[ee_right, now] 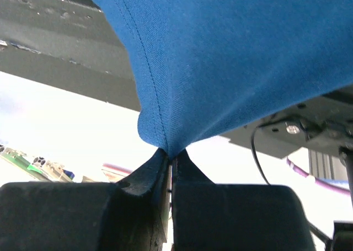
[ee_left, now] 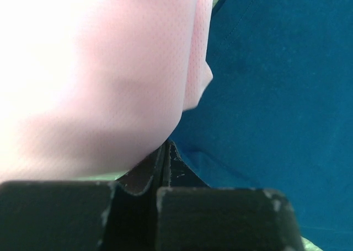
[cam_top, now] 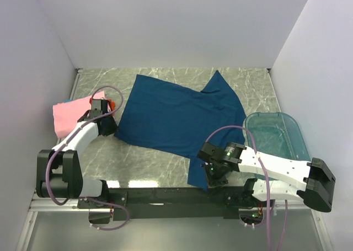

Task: Fold and stack the t-shirts
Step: Fold the tshirt

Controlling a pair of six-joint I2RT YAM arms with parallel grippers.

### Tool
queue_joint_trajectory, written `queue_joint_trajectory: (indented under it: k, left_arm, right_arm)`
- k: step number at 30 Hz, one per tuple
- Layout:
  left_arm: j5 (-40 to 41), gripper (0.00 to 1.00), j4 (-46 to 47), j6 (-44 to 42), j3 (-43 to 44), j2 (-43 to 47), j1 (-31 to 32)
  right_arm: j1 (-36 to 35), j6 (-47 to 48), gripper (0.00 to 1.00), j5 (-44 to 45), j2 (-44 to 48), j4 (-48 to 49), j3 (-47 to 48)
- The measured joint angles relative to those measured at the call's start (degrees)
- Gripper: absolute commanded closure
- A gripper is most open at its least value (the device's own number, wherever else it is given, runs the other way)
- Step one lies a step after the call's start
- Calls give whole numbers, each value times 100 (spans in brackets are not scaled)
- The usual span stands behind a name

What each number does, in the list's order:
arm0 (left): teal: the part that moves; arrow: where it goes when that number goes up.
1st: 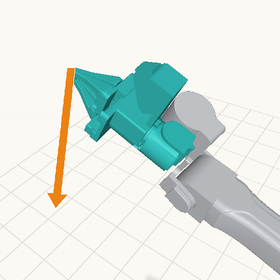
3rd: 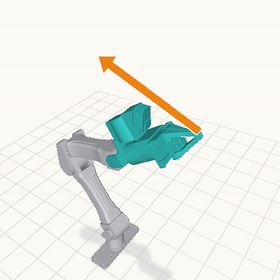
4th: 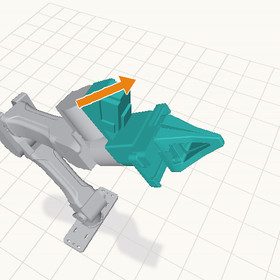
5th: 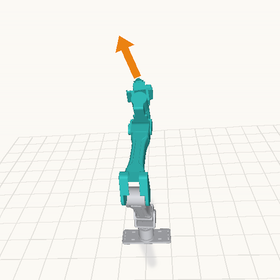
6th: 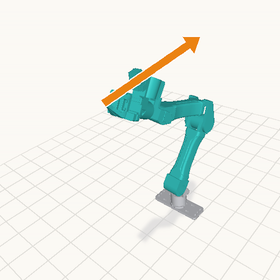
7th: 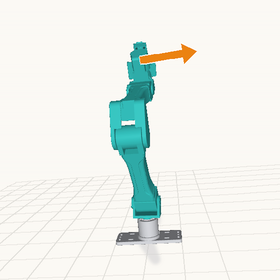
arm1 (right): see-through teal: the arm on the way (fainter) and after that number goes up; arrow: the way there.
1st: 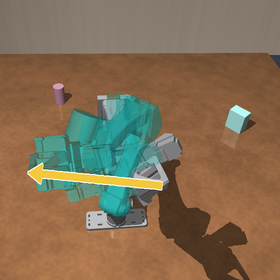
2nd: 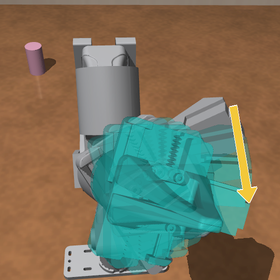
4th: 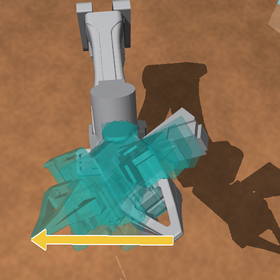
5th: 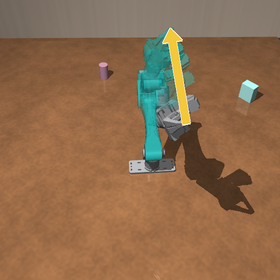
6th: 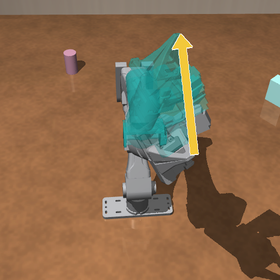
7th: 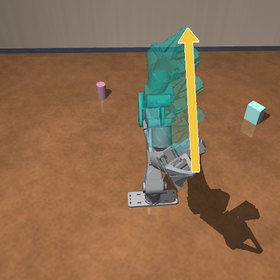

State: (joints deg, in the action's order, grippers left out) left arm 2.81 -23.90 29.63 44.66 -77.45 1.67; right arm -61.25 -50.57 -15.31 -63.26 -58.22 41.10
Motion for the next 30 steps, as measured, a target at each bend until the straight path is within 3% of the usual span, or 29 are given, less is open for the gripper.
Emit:
queue_joint_trajectory:
  k: [13,20,30]
  left_arm:
    - [2,100,-107,138,-81,376,-4]
    - [-164,100,-28,173,103,190,-9]
    - [-675,100,374,170,1093,-514,-9]
  right_arm:
    - [269,-96,100,105,363,-706,319]
    - [1646,284,100,219,503,-769,442]
    - [3202,1445,100,660,-166,-706,1259]
